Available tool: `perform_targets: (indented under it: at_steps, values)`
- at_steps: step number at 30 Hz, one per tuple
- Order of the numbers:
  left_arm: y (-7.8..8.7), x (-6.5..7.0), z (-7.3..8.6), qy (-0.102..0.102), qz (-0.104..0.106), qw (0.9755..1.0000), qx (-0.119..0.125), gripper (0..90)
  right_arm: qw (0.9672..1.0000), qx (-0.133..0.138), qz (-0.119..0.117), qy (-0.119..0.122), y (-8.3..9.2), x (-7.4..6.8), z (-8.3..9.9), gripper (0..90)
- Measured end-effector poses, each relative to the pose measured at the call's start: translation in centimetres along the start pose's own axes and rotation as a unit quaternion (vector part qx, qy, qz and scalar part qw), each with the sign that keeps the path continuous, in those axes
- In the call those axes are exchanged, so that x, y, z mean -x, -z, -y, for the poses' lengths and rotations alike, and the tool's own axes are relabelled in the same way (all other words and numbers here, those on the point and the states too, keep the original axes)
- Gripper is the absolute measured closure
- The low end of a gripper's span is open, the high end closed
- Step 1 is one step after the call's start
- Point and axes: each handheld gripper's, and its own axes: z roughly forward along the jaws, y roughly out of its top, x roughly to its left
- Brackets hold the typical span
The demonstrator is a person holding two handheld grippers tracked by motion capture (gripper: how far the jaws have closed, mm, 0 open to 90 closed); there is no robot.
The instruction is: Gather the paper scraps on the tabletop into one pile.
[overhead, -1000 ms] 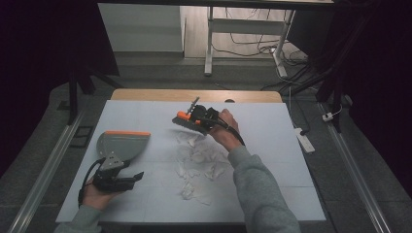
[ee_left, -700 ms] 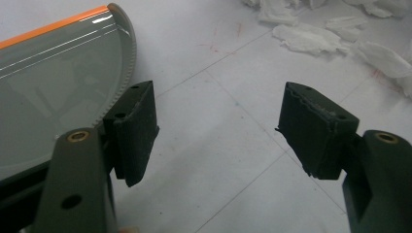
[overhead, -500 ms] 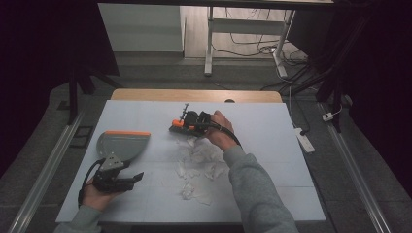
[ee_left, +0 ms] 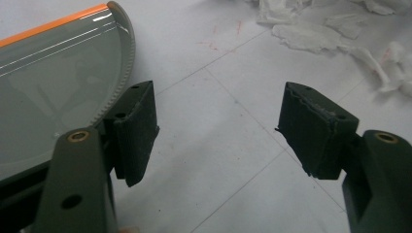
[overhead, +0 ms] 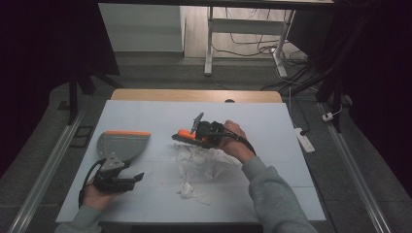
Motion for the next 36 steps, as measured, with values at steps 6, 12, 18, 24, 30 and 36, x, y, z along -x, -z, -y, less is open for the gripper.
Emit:
perform_targets:
  at_steps: [6, 12, 18, 24, 30, 36]
  values:
    - [0.0, 0.0, 0.0, 0.001, 0.0, 1.0, -0.001, 31.2, 0.9977, 0.042, 0.006, -0.052, 1.2, 1.2, 0.5, 70.3]
    - [0.0, -0.1, 0.0, 0.0, -0.001, 1.0, -0.001, 31.2, 0.9946, 0.063, 0.028, -0.077, 0.7, 2.0, -0.7, 70.3]
    - [0.0, -0.2, 0.1, 0.003, 0.0, 1.0, 0.001, 31.4, 0.9963, 0.044, 0.037, -0.064, -1.4, 2.1, -2.7, 70.3]
    - [0.1, -0.3, 0.1, 0.002, 0.0, 1.0, 0.001, 31.4, 0.9976, 0.021, 0.046, -0.048, -2.9, 2.0, -4.4, 70.3]
    - [0.1, -0.3, 0.2, 0.003, 0.001, 1.0, 0.001, 31.4, 0.9993, -0.001, 0.026, -0.026, -3.5, 1.4, -4.8, 70.4]
    - [0.1, -0.2, 0.1, 0.001, 0.001, 1.0, 0.0, 31.6, 0.9998, -0.015, -0.004, 0.013, -3.2, 0.4, -4.6, 70.6]
